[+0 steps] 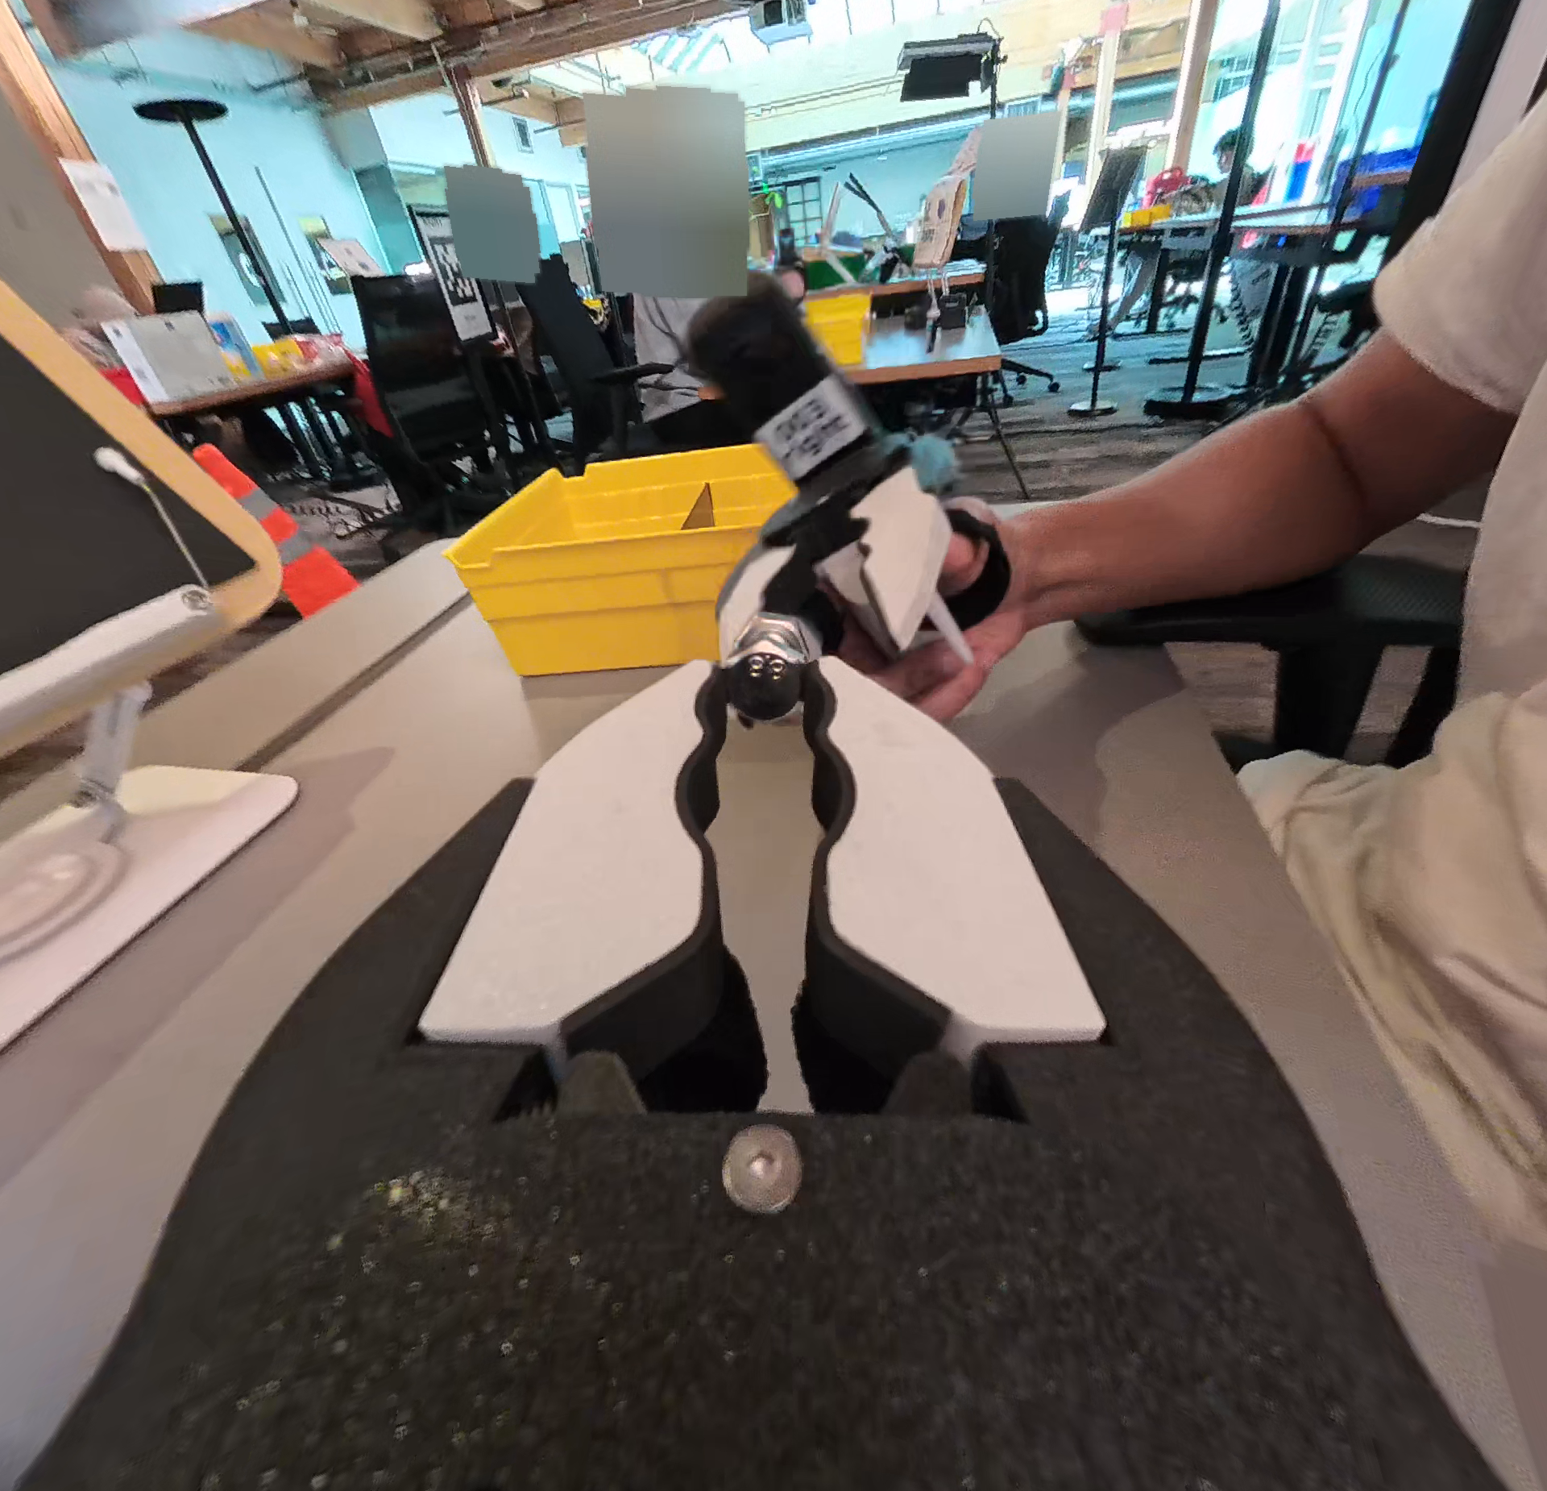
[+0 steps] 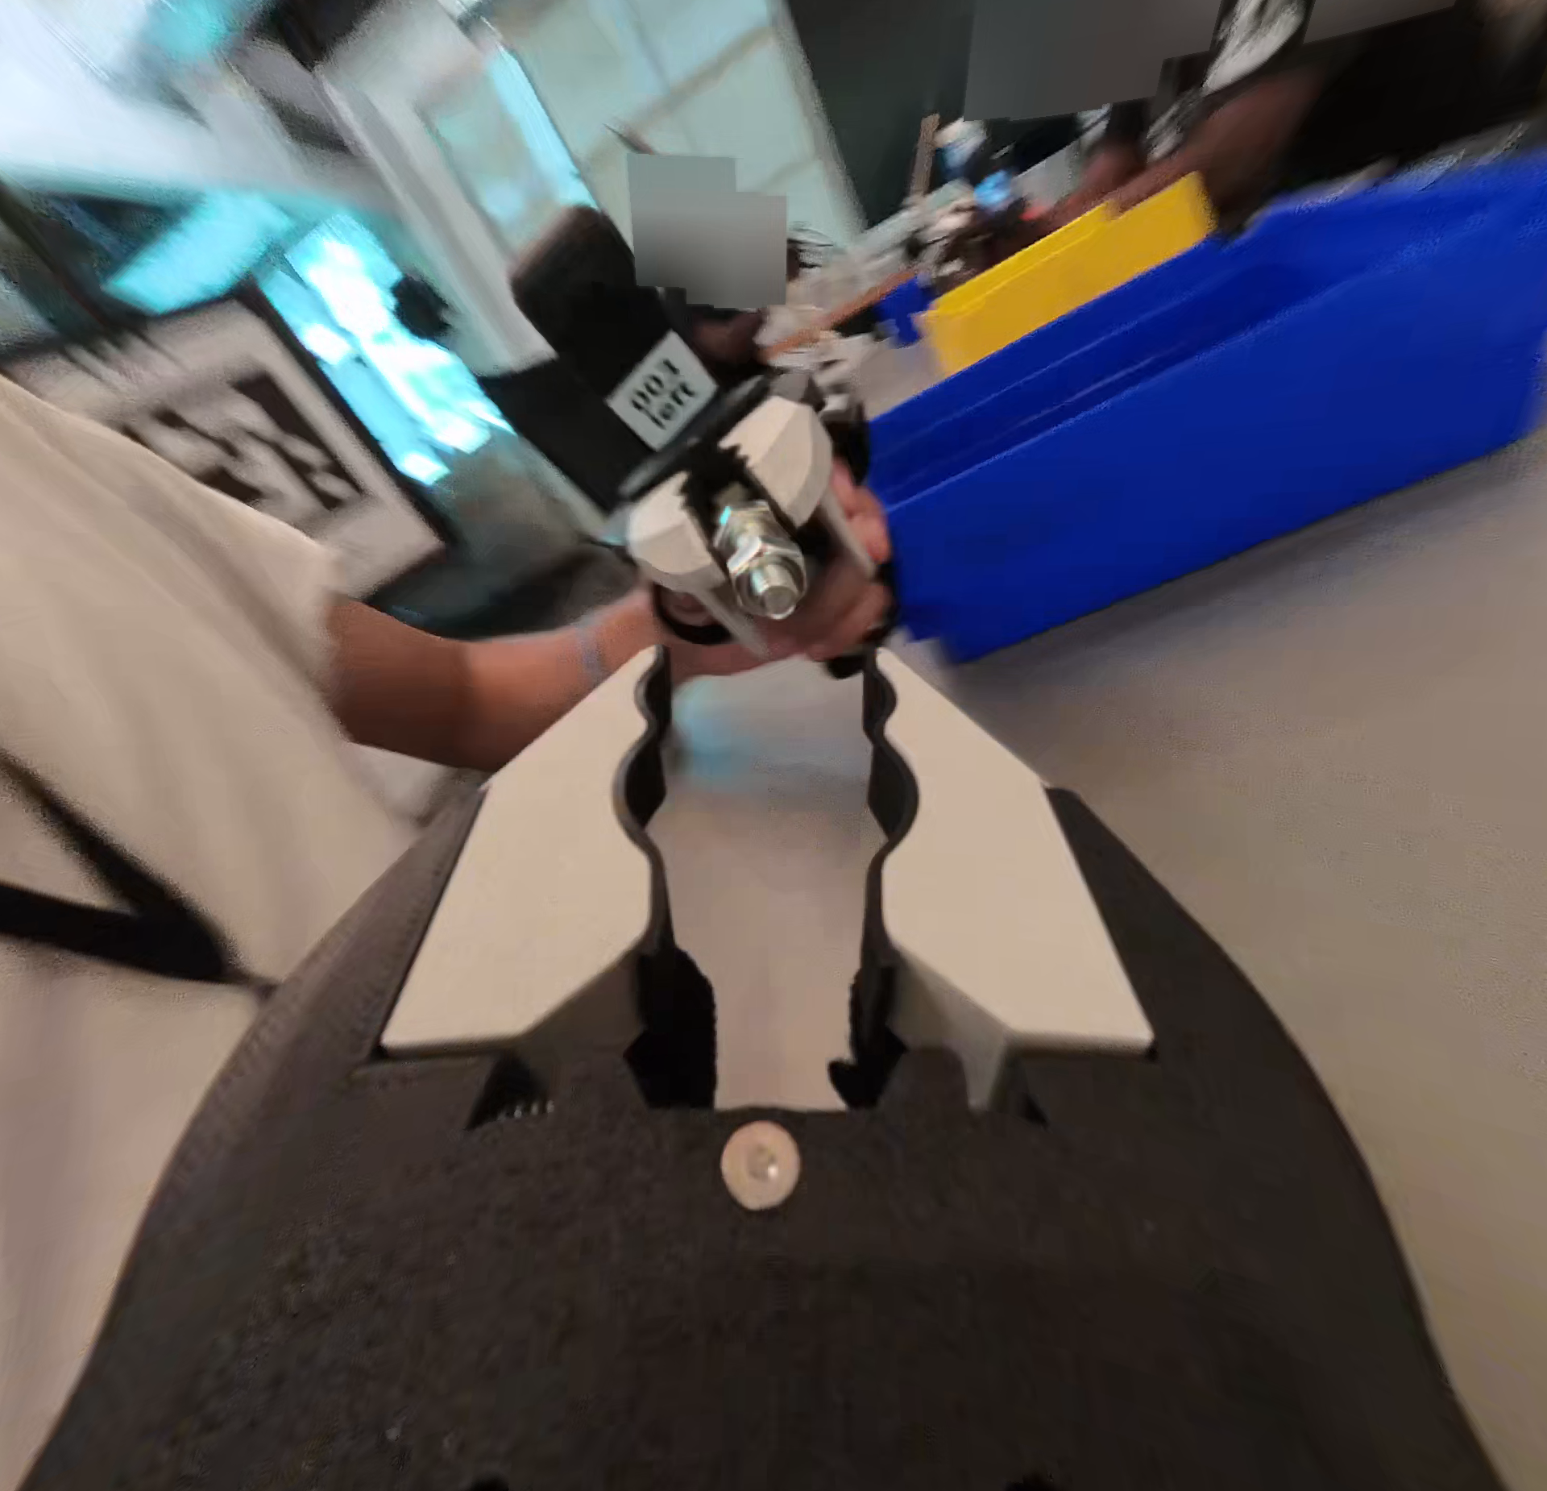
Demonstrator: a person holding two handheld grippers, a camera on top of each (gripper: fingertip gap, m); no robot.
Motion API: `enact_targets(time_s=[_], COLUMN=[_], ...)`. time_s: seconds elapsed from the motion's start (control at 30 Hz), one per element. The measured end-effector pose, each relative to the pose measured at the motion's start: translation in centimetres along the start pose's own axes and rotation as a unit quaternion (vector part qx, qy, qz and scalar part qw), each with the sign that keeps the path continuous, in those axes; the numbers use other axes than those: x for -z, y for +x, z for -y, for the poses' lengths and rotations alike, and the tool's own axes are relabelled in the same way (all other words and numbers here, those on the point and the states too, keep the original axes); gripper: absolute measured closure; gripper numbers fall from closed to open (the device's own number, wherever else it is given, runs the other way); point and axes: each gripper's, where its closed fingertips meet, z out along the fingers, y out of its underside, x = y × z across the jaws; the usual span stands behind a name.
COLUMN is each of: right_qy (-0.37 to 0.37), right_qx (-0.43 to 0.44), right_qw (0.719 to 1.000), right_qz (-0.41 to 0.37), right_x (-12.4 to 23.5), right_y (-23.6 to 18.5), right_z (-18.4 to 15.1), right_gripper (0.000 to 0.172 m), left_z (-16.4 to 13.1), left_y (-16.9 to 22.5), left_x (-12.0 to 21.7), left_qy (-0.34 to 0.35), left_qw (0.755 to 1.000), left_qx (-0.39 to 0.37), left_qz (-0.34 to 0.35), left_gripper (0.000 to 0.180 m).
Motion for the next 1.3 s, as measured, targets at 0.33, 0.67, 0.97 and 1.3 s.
enact_targets(time_s=[0.33,0.67,0.97,1.3], right_qy=[0.048,-0.068,-0.138,-0.038], right_qx=[-0.277,0.256,0.812,0.355], right_qw=[0.949,0.961,0.475,0.906], right_qz=[0.140,-0.081,-0.309,-0.229], right_x=[-0.1,0.2,0.7,1.4], right_y=[-0.3,0.3,0.3,2.2], right_z=[0.3,-0.5,-0.4,1.0], right_gripper=[0.148,0.155,0.155,0.131], left_z=[-1.2,-1.8,-1.9,-0.3], left_y=[0.8,1.1,1.6,-0.4], left_x=[-0.8,-1.1,-1.2,0.1], left_qy=[-0.036,-0.047,-0.049,-0.004], left_qw=[0.997,0.997,0.986,0.999], left_qx=[-0.072,0.045,0.145,0.035], left_qz=[0.002,-0.035,-0.065,0.002], left_gripper=[0.163,0.163,0.163,0.163])
